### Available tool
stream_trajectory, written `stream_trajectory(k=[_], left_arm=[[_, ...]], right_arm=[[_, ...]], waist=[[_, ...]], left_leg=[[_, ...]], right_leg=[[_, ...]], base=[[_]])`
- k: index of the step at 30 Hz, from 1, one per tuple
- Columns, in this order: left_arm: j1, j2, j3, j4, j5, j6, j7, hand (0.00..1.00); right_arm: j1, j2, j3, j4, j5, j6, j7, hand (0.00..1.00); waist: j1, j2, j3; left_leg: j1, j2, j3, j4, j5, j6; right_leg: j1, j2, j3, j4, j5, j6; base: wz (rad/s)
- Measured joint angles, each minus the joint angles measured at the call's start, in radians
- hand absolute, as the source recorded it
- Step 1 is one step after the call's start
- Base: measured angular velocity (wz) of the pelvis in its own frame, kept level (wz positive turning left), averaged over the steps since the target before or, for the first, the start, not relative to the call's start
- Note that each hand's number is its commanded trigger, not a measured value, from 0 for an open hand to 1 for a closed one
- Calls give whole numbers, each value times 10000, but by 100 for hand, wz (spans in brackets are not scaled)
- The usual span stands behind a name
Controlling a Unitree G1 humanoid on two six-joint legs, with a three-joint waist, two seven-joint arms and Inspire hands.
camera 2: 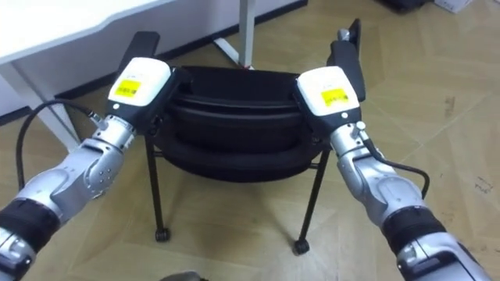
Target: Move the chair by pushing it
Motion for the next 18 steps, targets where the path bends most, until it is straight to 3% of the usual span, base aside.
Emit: stream_trajectory(k=[3, 7, 9, 11, 13, 16, 18], left_arm=[[37, -134, 395, -35, 306, 37, 48, 100], [209, -116, 569, -116, 522, 45, 441, 100], [208, -121, 639, -61, 627, 42, 627, 100], [221, -120, 685, -74, 628, 43, 773, 100], [249, -74, 810, -143, 627, 51, 873, 100], [258, -73, 930, -192, 628, 123, 901, 100], [312, -69, 988, -220, 642, 155, 925, 100]], right_arm=[[-134, 36, 20, -82, -77, 94, -5, 100], [-260, 44, 289, -191, -69, 320, -6, 100], [-365, 60, 370, -171, -55, 360, -5, 100], [-431, 48, 555, -317, 14, 493, -6, 100], [-624, 15, 673, -369, 48, 575, -5, 100], [-806, 52, 780, -328, 70, 693, 9, 100], [-825, 146, 772, -322, 56, 746, 22, 100]], waist=[[203, -60, 1], [533, -92, 8], [626, -168, 50], [994, -150, 41], [1068, -112, 22], [1430, -122, 28], [1702, -214, 67]], left_leg=[[-81, -13, -185, 12, -32, -169], [-137, -76, -778, 13, 7, -646], [-152, -67, -993, -9, 78, -753], [-218, -56, -1305, -93, 165, -904], [-339, -46, -1508, -117, 229, -999], [-194, -69, -1615, -301, 271, -1056], [43, -215, -2055, -580, 310, -1126]], right_leg=[[94, -8, -29, 639, 11, -45], [228, 410, -297, 475, 3, -67], [307, 574, -326, 374, -15, -111], [525, 807, -583, -216, -110, -292], [641, 983, -710, -615, -143, -354], [866, 987, -1112, -955, -141, -357], [833, 964, -1161, -791, 27, -590]], base=[[7], [14], [24], [3], [16], [10], [0]])
